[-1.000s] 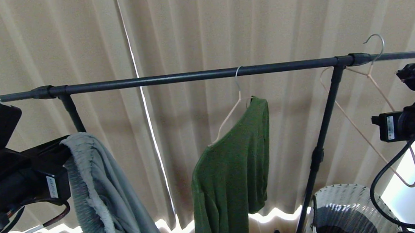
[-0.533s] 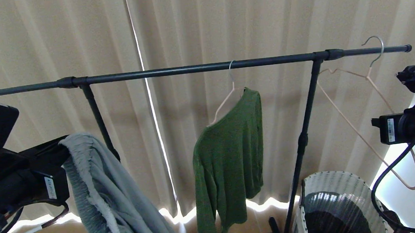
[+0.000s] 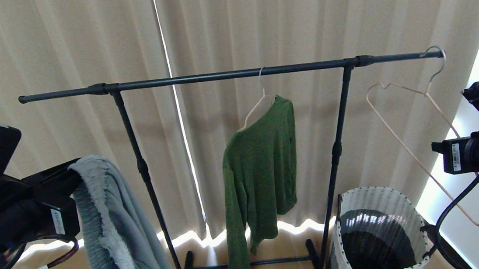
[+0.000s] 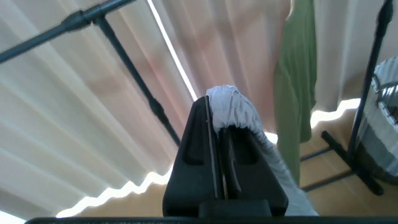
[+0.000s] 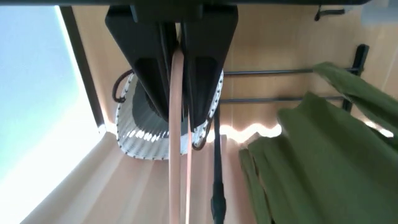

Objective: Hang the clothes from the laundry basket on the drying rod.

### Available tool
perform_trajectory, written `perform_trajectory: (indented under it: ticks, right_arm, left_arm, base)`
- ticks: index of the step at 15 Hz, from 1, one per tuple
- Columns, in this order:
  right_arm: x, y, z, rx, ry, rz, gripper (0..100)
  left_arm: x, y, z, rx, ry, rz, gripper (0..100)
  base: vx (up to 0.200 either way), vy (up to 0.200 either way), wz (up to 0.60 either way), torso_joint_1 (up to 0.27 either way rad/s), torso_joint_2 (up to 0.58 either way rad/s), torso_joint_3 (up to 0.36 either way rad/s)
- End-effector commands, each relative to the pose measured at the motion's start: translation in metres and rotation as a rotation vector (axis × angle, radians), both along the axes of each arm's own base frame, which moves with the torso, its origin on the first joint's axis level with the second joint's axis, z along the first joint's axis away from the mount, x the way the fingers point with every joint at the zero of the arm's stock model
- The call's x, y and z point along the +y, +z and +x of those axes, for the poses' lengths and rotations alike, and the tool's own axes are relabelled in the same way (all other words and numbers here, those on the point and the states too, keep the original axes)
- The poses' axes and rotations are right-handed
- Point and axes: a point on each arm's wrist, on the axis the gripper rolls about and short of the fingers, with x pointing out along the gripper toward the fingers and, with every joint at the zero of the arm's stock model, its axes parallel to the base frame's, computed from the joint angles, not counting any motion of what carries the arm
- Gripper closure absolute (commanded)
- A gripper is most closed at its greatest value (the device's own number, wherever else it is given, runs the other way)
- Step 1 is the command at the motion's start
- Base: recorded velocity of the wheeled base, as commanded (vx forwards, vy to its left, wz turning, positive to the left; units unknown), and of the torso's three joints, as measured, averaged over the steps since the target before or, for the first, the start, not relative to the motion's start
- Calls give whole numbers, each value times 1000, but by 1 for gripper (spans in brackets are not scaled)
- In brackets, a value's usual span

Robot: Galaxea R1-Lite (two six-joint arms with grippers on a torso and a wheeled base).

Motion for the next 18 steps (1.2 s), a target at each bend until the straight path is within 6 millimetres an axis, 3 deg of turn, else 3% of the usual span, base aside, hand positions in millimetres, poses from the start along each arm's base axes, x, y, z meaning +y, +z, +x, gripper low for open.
perform_trajectory:
  ticks: [1, 10, 15, 18]
  right_arm:
    - [3, 1, -6, -10, 15, 1, 100]
    - [41, 17, -54, -108, 318, 55, 100]
    - [76, 20, -67, -120, 651, 143, 100]
    - [94, 12, -72, -62, 839, 190, 100]
  left_arm:
    - [-1, -2, 2, 9, -3, 28, 100]
    - [-20, 1, 43, 49, 54, 67, 100]
    - [-41, 16, 89, 27, 153, 59, 100]
    - [-59, 20, 116, 20, 186, 9, 100]
  base:
    - [0, 0, 0, 0, 0, 0]
    - [0, 0, 0, 0, 0, 0]
    - [0, 0, 0, 0, 0, 0]
    - [0, 0, 0, 0, 0, 0]
